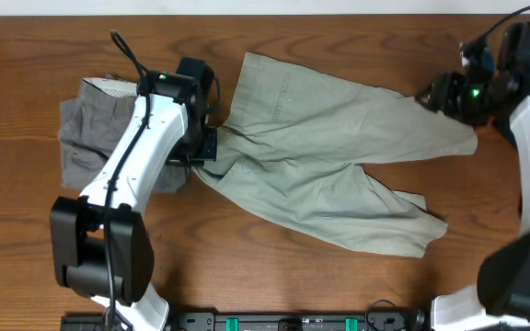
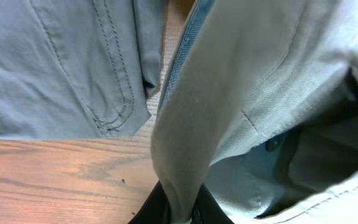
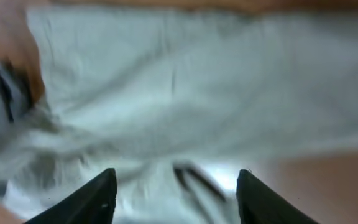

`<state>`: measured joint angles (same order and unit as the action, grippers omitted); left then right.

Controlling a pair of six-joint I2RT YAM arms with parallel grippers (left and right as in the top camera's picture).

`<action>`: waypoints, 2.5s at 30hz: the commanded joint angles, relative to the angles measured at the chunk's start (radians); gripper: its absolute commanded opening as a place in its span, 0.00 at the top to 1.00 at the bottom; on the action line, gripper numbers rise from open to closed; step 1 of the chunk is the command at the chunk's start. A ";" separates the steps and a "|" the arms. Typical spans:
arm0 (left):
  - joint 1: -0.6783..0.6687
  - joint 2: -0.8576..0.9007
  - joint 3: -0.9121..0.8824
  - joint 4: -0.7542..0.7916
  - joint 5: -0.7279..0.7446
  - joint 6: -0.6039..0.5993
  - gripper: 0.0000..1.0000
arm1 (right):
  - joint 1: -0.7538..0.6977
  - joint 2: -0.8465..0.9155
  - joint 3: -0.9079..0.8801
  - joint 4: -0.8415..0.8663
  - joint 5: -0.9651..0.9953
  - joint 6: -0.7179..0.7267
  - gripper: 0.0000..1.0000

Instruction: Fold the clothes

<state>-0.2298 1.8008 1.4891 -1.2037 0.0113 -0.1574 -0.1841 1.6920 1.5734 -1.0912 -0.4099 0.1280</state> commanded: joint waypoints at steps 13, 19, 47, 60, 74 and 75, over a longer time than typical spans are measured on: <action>0.006 -0.066 0.032 0.000 -0.020 -0.006 0.88 | 0.113 0.029 -0.506 0.046 0.230 0.061 0.18; 0.006 -0.066 0.032 0.001 -0.020 -0.005 0.88 | 0.111 0.029 -0.669 0.158 0.304 0.151 0.71; 0.006 -0.065 0.034 0.216 -0.020 -0.006 0.92 | 0.035 0.214 -0.373 0.835 0.122 0.193 0.99; 0.006 -0.065 0.034 0.256 -0.019 -0.006 0.92 | -0.113 0.145 -0.371 0.652 -0.149 0.074 0.43; 0.006 -0.065 0.034 0.256 -0.019 -0.006 0.91 | -0.035 0.008 -0.490 0.192 0.089 0.132 0.32; 0.006 -0.065 0.034 0.256 -0.020 -0.005 0.92 | -0.029 0.010 -0.521 0.208 0.096 0.153 0.32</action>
<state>-0.2298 1.7504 1.4948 -0.9451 0.0071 -0.1577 -0.2371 1.6756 1.1263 -0.8906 -0.4049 0.2058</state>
